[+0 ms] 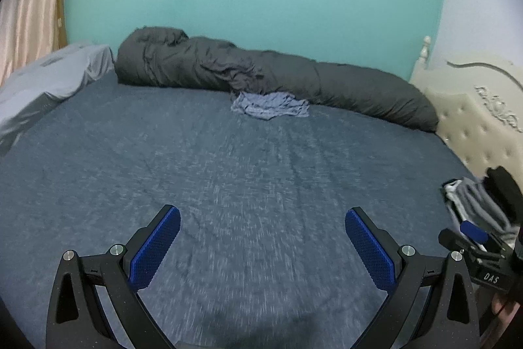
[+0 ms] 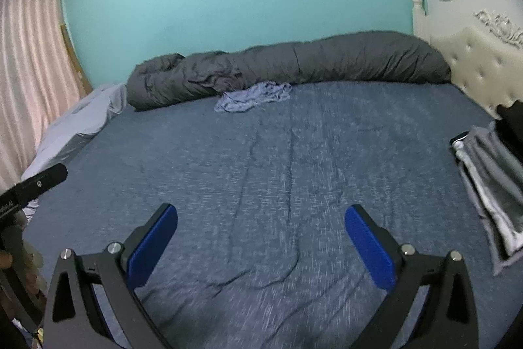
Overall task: Fold clothes
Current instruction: 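Move both tools toward the light blue plaid garment on the bed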
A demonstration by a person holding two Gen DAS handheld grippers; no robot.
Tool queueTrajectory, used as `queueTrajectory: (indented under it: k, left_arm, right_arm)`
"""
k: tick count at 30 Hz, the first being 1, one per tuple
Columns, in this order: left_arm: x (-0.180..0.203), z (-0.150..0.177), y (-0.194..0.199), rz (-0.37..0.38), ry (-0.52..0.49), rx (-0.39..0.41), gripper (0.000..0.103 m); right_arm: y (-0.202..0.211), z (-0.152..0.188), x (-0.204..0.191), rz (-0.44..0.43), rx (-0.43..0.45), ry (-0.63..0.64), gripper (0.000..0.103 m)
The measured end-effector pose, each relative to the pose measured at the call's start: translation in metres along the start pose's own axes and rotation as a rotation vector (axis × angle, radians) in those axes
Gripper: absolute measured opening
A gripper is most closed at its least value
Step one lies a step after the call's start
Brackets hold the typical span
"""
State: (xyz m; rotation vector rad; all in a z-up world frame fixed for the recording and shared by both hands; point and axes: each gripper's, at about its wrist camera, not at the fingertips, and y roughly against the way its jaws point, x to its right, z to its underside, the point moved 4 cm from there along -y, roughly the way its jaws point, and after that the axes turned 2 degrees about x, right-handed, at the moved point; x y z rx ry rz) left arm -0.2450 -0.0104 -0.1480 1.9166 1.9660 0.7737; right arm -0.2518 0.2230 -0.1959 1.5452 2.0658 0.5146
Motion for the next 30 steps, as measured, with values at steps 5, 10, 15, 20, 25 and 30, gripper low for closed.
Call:
queueTrajectory:
  k: [5, 10, 15, 20, 25, 30]
  left_arm:
    - [-0.001, -0.006, -0.085, 0.001, 0.015, -0.027, 0.103]
    - [-0.019, -0.015, -0.124, -0.017, 0.06, -0.085, 0.103]
    - [-0.037, -0.024, -0.163, -0.035, 0.105, -0.143, 0.103]
    - [-0.057, -0.036, -0.198, -0.056, 0.152, -0.197, 0.103]
    - [-0.087, -0.057, -0.228, -0.07, 0.196, -0.233, 0.103]
    - [-0.113, -0.073, -0.26, -0.08, 0.225, -0.261, 0.103]
  right_arm:
    - [-0.082, 0.0, 0.023, 0.011, -0.036, 0.0, 0.103]
    - [-0.148, -0.005, 0.039, 0.019, -0.058, 0.004, 0.103]
    - [-0.197, -0.012, 0.042, 0.011, -0.125, -0.03, 0.103]
    - [-0.226, -0.033, 0.03, -0.033, -0.175, -0.001, 0.103]
    - [-0.268, -0.064, 0.013, -0.038, -0.203, 0.039, 0.103]
    - [-0.329, -0.091, -0.005, -0.055, -0.239, 0.052, 0.103]
